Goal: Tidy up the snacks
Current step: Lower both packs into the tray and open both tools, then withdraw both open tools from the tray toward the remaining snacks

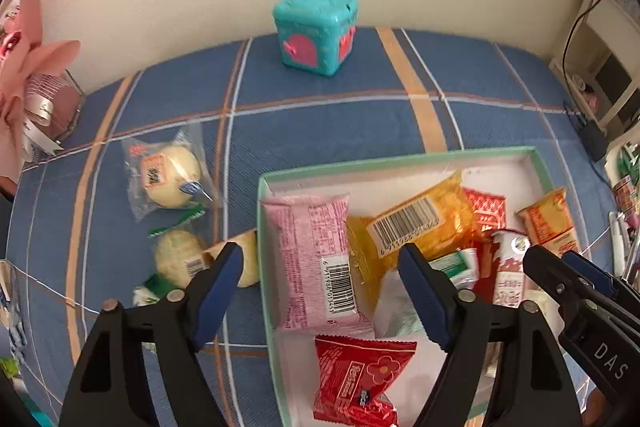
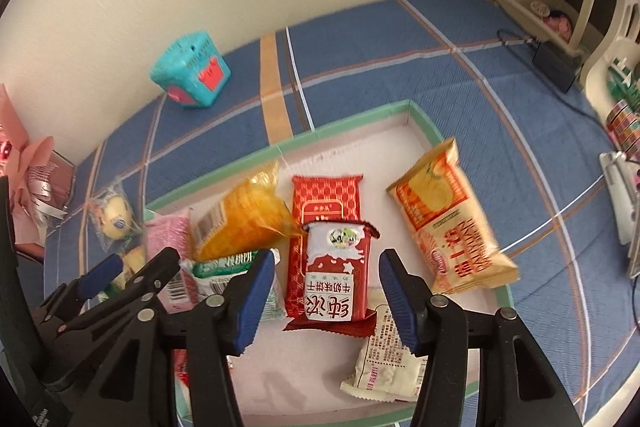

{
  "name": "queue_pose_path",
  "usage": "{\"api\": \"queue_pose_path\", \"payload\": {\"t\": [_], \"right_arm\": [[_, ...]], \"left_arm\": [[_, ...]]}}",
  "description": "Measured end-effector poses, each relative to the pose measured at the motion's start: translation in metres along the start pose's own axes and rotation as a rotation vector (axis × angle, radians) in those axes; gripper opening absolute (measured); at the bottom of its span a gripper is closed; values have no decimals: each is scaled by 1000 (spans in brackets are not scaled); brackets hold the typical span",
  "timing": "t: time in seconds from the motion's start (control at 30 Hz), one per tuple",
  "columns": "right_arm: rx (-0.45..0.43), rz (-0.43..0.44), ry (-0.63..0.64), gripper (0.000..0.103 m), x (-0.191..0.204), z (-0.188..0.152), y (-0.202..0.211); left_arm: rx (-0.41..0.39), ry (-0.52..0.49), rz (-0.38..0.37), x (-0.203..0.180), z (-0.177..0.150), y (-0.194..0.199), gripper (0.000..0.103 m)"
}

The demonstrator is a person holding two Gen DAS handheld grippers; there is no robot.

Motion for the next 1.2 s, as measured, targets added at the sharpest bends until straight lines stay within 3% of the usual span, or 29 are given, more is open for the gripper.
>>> {"api": "queue_pose_path", "payload": {"t": [0.47,0.8,0.93,1.2], "right_arm": [[-85,-42,40,84,10,0,41],[-80,-63,77,93,15,-5,41],[-87,-59,86,100,17,-8,42],[-78,-47,101,101,21,-15,41]], "left_arm": [[-68,93,12,29,-1,44,100],[-77,133,-5,37,-10,56,100],[-95,143,-5,38,-14,61,100],[-66,197,38,49,-31,57,100]]}}
Point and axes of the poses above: each gripper's, at about its wrist camera, not at the fingertips, and y roughly against the way its jaws point, x to its left, z to its top, the point moved 1 cm from there along -y, roughly the way its jaws point, and after that the axes turned 8 degrees about z, right-handed, at the moved point
